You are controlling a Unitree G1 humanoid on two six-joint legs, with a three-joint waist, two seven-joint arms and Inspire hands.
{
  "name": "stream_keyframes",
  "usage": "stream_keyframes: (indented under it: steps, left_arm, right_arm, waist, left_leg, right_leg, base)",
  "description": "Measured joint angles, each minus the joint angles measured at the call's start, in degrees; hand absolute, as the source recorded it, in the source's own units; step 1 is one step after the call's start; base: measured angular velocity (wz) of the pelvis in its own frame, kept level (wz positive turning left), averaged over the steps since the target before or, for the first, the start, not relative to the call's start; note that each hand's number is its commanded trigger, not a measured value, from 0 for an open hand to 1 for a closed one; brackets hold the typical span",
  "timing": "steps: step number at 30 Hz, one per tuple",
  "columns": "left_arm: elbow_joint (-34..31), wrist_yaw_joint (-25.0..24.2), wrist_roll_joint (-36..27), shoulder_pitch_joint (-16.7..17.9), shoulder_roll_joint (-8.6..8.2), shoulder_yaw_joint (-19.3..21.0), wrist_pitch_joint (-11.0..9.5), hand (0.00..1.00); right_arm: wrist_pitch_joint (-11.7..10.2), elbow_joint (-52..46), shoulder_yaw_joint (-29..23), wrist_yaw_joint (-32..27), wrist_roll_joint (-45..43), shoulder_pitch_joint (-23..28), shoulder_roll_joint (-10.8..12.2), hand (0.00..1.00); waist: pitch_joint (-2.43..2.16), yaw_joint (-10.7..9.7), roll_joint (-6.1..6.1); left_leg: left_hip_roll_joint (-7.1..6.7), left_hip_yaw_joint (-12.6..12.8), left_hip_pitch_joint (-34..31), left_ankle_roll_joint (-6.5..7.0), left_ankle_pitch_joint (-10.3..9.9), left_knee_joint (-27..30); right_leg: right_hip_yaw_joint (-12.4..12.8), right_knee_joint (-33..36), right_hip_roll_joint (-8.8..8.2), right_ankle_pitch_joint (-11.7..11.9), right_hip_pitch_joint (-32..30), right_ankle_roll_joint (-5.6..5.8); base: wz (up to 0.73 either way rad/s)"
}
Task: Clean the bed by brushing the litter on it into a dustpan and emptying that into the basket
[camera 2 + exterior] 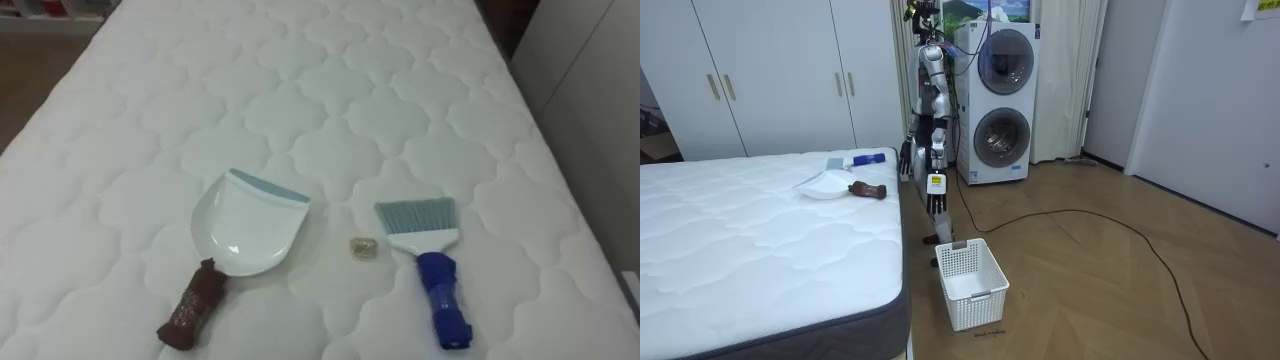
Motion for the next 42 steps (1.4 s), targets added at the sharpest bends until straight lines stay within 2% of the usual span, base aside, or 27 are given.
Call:
stream_keyframes:
  steps: [7,11,18,25,27,32,35,36,38,39,42]
  left_arm:
    - [-0.02,0.00,0.02,0.24,-0.10,0.09,-0.01,0.00]
    - [-0.09,0.56,0.04,0.02,-0.48,1.80,-0.07,0.00]
    - [-0.11,4.63,-0.41,-0.37,-0.72,5.20,-0.23,0.00]
    - [-0.81,9.08,-12.64,0.36,-0.80,7.59,-2.03,0.00]
    - [-1.76,10.56,-16.19,0.32,-0.81,8.26,-3.40,0.00]
    - [-2.76,14.00,-16.82,-1.40,-0.80,9.08,-8.32,0.00]
    - [-10.76,15.95,-16.89,-1.02,-0.92,8.89,-9.24,0.00]
    - [-13.78,16.73,-17.16,-1.15,-0.88,8.81,-10.62,0.00]
    - [-16.42,17.93,-17.74,-1.76,-0.82,8.23,-12.84,0.00]
    - [-17.59,18.51,-18.04,-2.24,-0.85,7.55,-13.72,0.00]
    - [-20.96,19.09,-17.93,-2.65,-1.18,5.13,-14.54,0.00]
  right_arm:
    - [-0.02,0.02,-0.46,0.06,0.00,0.02,-0.01,0.00]
    - [-0.51,0.45,-1.49,0.06,0.21,0.15,-0.02,0.00]
    - [-0.91,1.24,-1.98,0.19,0.79,0.16,-0.02,0.00]
    - [-0.97,1.77,-1.84,-0.10,0.98,-0.01,-0.02,0.00]
    - [-1.15,1.74,-1.86,-0.14,0.62,0.07,-0.02,0.00]
    - [-1.77,1.80,-2.06,-0.26,-0.23,0.43,-0.03,0.00]
    - [-2.37,1.81,-2.11,-0.27,-0.36,0.48,-0.03,0.00]
    - [-2.49,1.79,-2.11,-0.27,-0.44,0.45,-0.05,0.00]
    - [-2.76,1.68,-2.05,-0.23,-0.43,0.58,-0.13,0.00]
    - [-2.80,1.54,-2.01,-0.14,-0.42,0.58,-0.18,0.00]
    - [-3.32,1.47,-2.01,0.12,-0.77,0.50,-0.18,0.00]
  waist:
    - [0.02,0.08,0.08]
    - [-0.15,0.12,0.45]
    - [-0.16,0.08,0.33]
    - [-0.25,0.43,0.00]
    - [-0.29,0.74,-0.38]
    - [-0.28,1.57,-0.19]
    - [-0.11,1.56,-0.27]
    - [-0.21,1.54,-0.50]
    - [-0.09,1.68,-0.37]
    - [-0.24,1.68,-0.17]
    - [-0.28,1.54,-0.27]
  left_leg:
    - [0.03,0.35,0.02,0.00,0.00,-0.11]
    - [0.05,0.33,0.08,0.00,0.00,-0.48]
    - [0.01,0.32,-0.03,0.00,0.00,-0.51]
    - [-0.03,0.20,0.51,0.01,0.01,-0.49]
    - [-0.01,0.28,0.49,0.01,0.01,-0.44]
    - [0.00,0.35,0.62,0.01,0.02,-0.40]
    - [-0.02,0.26,0.25,0.01,0.02,-0.19]
    - [-0.02,0.22,0.06,0.01,0.02,-0.07]
    - [-0.04,0.27,-0.02,0.02,0.02,-0.20]
    - [-0.04,0.41,0.03,0.02,0.02,-0.37]
    - [0.04,0.63,-0.10,0.02,0.02,-0.50]
  right_leg:
    - [0.14,-0.04,0.02,0.00,-0.07,0.00]
    - [0.27,-0.08,0.06,0.00,-0.05,0.01]
    - [0.01,-0.16,0.04,-0.01,-0.02,0.01]
    - [0.12,-0.05,-0.06,0.00,-0.03,0.03]
    - [0.07,-0.02,-0.07,0.00,-0.04,0.03]
    - [0.08,0.08,-0.06,0.02,0.15,0.03]
    - [-0.04,0.17,-0.09,0.02,-0.11,0.03]
    - [-0.07,0.16,-0.09,0.03,-0.15,0.03]
    - [0.11,0.17,-0.08,0.02,-0.16,0.03]
    - [0.26,0.14,-0.07,0.02,-0.26,0.03]
    - [0.84,0.20,0.33,0.05,-0.90,0.02]
  base:
    - [0.00]
    - [-0.02]
    - [0.00]
    - [0.00]
    - [0.00]
    - [0.00]
    - [0.01]
    - [0.00]
    - [-0.02]
    - [-0.07]
    - [-0.06]
